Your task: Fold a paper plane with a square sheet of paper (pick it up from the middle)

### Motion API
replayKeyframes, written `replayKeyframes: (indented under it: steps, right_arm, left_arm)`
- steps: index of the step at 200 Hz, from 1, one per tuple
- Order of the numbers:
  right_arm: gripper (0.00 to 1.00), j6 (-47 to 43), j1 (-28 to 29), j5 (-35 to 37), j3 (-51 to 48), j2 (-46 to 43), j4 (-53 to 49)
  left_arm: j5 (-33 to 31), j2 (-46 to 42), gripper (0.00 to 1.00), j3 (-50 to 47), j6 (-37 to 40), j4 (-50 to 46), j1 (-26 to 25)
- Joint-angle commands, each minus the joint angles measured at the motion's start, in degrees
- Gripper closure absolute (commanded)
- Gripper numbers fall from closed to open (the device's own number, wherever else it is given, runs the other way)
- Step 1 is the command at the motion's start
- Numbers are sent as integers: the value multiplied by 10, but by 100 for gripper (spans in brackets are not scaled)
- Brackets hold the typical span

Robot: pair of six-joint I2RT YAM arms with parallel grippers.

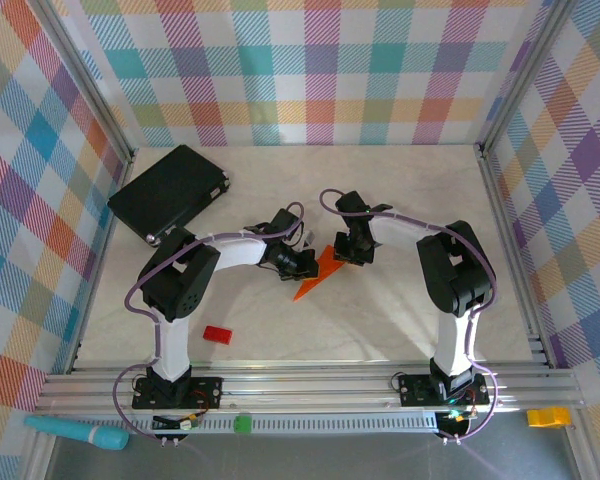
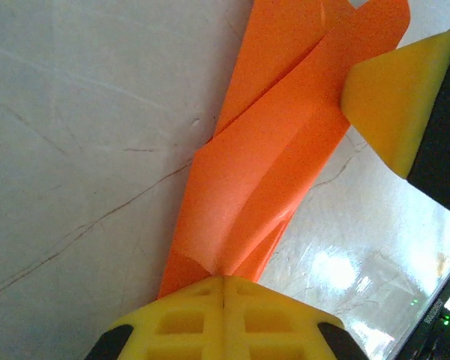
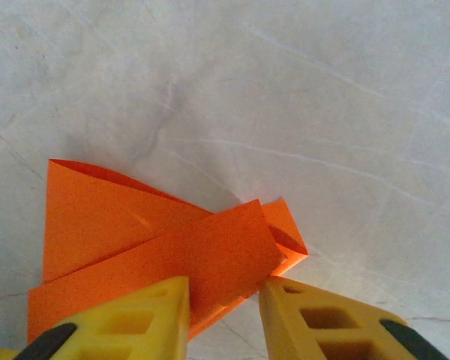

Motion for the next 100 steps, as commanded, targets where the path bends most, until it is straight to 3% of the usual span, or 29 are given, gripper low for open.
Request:
replayKeyframes:
  steps: [1, 100]
  right_arm:
    - [72, -9, 7, -14, -36, 43, 6]
    - [75, -11, 7, -14, -40, 53, 9]
  left_arm:
    - [7, 11, 95, 3, 9, -9, -5]
    - [39, 13, 95, 48, -9, 31, -11]
